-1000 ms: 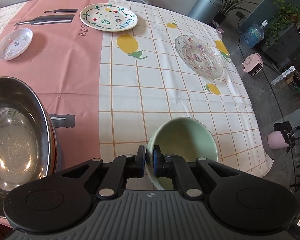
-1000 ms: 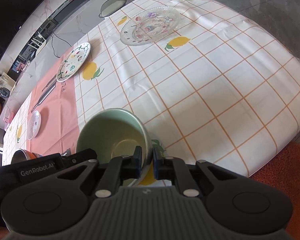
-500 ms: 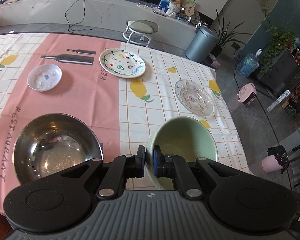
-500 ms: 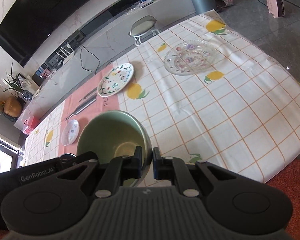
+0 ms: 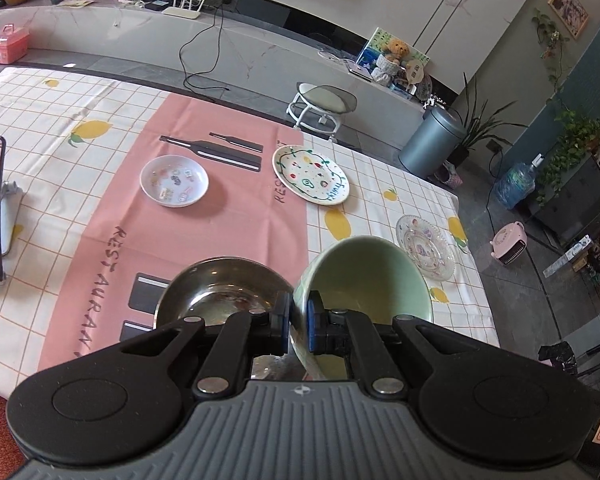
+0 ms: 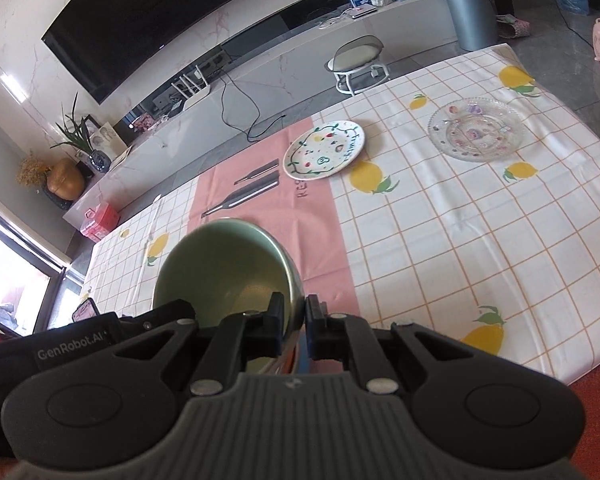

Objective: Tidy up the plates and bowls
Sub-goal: 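Lift the pale green bowl with the left tool toward the stacked steel bowls, then lower the pale green bowl into the steel bowl and open the left tool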

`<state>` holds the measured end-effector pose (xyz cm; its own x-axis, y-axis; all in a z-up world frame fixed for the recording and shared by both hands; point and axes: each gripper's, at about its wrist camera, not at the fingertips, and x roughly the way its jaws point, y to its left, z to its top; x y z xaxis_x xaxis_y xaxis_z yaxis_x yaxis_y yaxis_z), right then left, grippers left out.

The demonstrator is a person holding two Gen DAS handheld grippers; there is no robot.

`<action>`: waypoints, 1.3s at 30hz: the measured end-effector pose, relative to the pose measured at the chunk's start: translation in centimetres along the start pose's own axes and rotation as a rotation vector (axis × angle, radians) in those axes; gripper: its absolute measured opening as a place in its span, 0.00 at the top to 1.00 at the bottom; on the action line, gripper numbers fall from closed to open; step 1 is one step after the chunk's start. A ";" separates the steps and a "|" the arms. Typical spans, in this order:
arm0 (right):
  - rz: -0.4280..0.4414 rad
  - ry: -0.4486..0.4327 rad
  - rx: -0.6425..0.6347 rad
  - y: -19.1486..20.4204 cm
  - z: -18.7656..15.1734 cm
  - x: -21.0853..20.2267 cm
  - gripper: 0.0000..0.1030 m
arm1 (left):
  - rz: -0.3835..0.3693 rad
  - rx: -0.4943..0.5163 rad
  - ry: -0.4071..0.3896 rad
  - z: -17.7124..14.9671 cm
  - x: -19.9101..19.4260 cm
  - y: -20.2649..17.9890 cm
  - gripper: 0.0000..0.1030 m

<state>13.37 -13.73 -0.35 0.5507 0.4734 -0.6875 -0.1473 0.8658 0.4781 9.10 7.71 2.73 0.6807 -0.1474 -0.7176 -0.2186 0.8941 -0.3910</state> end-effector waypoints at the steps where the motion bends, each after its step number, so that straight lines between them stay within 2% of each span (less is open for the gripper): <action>1: 0.005 0.009 -0.007 0.4 -0.1 0.3 0.92 | 0.005 -0.008 0.000 0.1 0.0 0.5 0.91; 11: 0.023 0.131 -0.044 2.7 -1.4 5.1 0.92 | 0.073 -0.074 0.054 -0.9 1.0 5.2 0.91; 17: 0.016 0.176 -0.057 2.7 -2.1 6.9 0.92 | 0.100 -0.059 0.088 -1.6 1.7 5.7 0.91; 24: -0.007 0.181 -0.081 2.4 -2.1 7.5 0.93 | 0.124 -0.026 0.118 -2.2 2.6 5.4 0.90; 39: -0.051 0.160 -0.162 3.3 -2.7 8.6 0.95 | 0.201 0.092 0.116 -2.4 3.0 3.8 0.88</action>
<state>15.41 -6.38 -6.13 0.4251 0.4367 -0.7928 -0.2599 0.8979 0.3552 8.59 9.67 -2.26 0.5443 -0.0054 -0.8389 -0.2729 0.9444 -0.1832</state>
